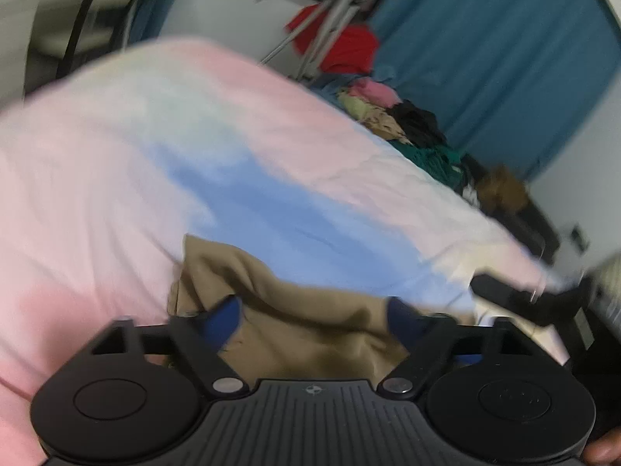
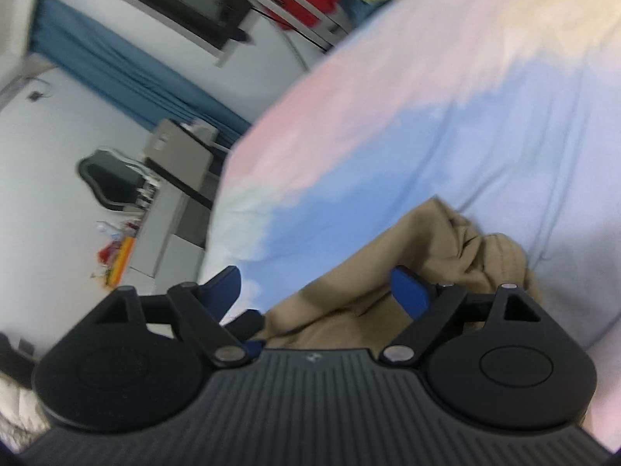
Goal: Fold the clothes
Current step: 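Release both grippers and flatten the folded shirt bundle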
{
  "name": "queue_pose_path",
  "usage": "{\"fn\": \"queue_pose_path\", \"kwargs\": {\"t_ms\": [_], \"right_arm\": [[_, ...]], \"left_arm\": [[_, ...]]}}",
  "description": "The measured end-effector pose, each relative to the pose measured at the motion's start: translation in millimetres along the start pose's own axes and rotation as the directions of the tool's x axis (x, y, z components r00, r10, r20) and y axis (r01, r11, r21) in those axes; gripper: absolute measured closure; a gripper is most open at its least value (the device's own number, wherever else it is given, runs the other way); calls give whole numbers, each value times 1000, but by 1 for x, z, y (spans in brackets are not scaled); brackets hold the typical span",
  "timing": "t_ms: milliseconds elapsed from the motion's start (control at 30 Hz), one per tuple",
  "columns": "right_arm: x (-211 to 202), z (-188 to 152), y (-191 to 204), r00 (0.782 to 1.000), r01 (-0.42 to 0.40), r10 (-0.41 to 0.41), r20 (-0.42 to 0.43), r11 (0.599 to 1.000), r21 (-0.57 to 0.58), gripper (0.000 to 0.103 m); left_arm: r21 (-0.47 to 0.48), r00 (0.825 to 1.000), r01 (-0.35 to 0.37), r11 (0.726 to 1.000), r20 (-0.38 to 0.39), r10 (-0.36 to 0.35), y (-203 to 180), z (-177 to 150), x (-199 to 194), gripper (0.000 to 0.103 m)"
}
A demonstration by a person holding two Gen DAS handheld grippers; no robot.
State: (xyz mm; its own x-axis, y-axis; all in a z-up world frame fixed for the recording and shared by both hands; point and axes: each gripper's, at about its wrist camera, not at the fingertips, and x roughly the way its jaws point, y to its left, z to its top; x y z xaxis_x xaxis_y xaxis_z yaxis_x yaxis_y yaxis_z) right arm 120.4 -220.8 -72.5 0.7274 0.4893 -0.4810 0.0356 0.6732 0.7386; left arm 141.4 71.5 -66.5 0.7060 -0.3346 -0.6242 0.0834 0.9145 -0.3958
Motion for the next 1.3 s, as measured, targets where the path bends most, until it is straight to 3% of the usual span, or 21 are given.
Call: {"fn": "queue_pose_path", "kwargs": {"t_ms": [100, 233, 267, 333, 500, 733, 900, 1067, 1200, 1300], "right_arm": [[-8, -5, 10, 999, 23, -21, 24, 995, -93, 18], [-19, -12, 23, 997, 59, -48, 58, 974, -218, 37], [-14, -13, 27, 994, 106, -92, 63, 952, -289, 48], [2, -15, 29, 985, 175, -165, 58, 911, -374, 53], [40, -14, 6, 961, 259, -278, 0, 894, -365, 76], [13, -24, 12, 952, 303, -293, 89, 861, -408, 74], [-19, -41, 28, 965, 260, -248, 85, 863, -433, 73], [-34, -61, 46, 959, 277, -266, 95, 819, -502, 73], [-22, -74, 39, 949, 295, -311, 59, 800, -523, 73], [-13, -82, 33, 940, 307, -340, 37, 790, -530, 72]], "left_arm": [[110, 999, -26, 994, 27, 23, -20, -5, -13, 12], [153, 997, -72, 986, 28, 69, -22, -13, -10, 12], [161, 996, -89, 983, 27, 86, -20, -14, -8, 12], [177, 992, -123, 976, 26, 121, -18, -17, -3, 12], [174, 979, -200, 964, 8, 202, 3, -20, 11, 13], [163, 987, -161, 973, 28, 159, 2, -25, -17, 16], [208, 993, -120, 971, 49, 112, -21, -43, -53, 16], [220, 988, -152, 964, 64, 141, -33, -63, -77, 16], [219, 981, -187, 958, -4, 192, -29, -74, -64, 16], [162, 985, -160, 974, -34, 167, -20, -74, -63, 16]]}}
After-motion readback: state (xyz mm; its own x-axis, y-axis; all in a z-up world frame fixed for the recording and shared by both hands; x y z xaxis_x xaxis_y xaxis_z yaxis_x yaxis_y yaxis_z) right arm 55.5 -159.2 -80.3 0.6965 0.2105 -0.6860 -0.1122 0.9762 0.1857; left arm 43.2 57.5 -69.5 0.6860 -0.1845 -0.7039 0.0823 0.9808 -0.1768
